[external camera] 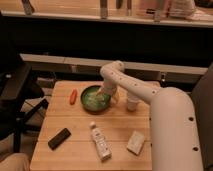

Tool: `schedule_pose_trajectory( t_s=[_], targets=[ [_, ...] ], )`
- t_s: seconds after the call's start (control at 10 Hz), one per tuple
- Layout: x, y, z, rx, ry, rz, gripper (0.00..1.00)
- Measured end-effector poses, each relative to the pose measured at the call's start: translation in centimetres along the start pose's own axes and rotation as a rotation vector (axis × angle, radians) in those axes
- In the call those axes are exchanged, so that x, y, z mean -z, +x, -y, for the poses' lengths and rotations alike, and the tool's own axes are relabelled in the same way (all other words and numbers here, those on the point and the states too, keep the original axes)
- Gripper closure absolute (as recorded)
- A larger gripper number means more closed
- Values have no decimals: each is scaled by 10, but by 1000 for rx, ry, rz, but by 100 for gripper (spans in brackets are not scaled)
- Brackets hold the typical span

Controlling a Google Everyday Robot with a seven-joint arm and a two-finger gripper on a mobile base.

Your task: Pick up the ceramic bowl

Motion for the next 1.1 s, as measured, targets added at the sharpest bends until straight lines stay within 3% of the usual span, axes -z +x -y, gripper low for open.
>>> schedule_pose_trajectory(
  t_s=[1.1],
  targets=[
    [0, -1, 1, 14, -11, -4, 20]
  ],
)
